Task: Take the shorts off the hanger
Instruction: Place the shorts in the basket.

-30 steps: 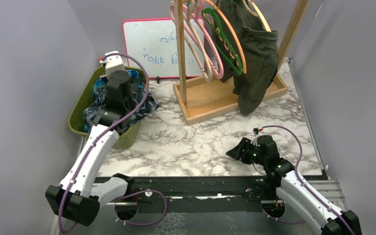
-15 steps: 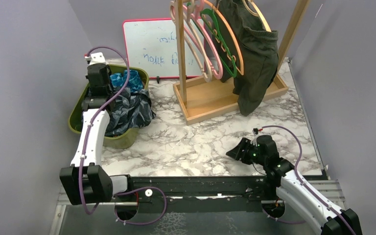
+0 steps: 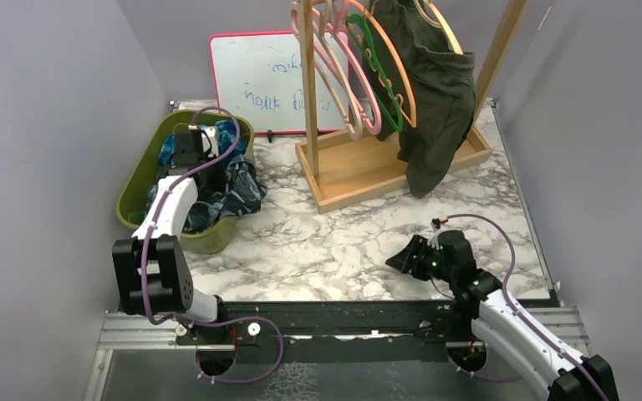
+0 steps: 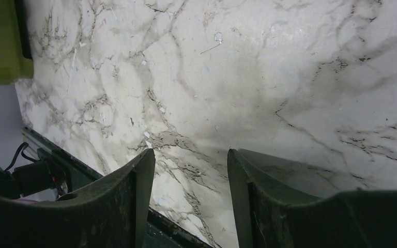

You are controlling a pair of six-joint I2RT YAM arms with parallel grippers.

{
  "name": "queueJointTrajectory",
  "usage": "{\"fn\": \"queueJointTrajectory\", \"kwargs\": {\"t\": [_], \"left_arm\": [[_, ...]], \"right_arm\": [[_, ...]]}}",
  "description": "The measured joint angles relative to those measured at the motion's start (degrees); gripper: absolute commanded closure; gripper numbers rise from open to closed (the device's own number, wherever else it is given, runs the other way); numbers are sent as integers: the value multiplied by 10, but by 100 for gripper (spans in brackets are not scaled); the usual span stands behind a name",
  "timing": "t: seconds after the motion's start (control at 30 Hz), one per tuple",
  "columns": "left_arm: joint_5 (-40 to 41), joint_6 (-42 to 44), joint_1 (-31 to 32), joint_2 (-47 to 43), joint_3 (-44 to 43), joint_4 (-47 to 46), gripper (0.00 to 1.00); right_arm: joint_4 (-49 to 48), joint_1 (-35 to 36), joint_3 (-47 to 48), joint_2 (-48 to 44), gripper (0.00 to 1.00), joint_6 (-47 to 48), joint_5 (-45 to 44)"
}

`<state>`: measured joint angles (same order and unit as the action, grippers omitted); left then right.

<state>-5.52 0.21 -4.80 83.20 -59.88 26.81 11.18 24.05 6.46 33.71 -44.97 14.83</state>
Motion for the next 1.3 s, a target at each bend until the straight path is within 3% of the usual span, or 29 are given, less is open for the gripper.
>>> {"fn": "queueJointTrajectory", "kwargs": {"t": [0.1, 0.23, 0.47, 0.63, 0.8, 1.0, 1.17, 1.3], "left_arm": [[-6, -7, 0, -18, -15, 17, 33], [-5, -17, 0, -86, -43, 35, 18], [-27, -33, 0, -214, -87, 32, 5], [-104, -62, 12, -250, -55, 24, 3], [-186, -108, 68, -307, 56, -16, 1], [-224, -148, 166, -364, 167, -66, 1], [-219, -161, 233, -372, 220, -93, 1], [-219, -160, 244, -393, 252, -104, 1]], "right_arm": [[0, 0, 0, 0, 43, 0, 0], [0, 0, 0, 0, 43, 0, 0], [5, 0, 4, 2, 43, 0, 0], [34, 0, 46, 1, 43, 10, -3], [58, 0, 113, -11, 41, 30, -35], [108, 0, 192, -32, 19, 56, -131], [135, 0, 238, -55, 12, 75, -223], [142, 0, 274, -51, 7, 96, -292]]}}
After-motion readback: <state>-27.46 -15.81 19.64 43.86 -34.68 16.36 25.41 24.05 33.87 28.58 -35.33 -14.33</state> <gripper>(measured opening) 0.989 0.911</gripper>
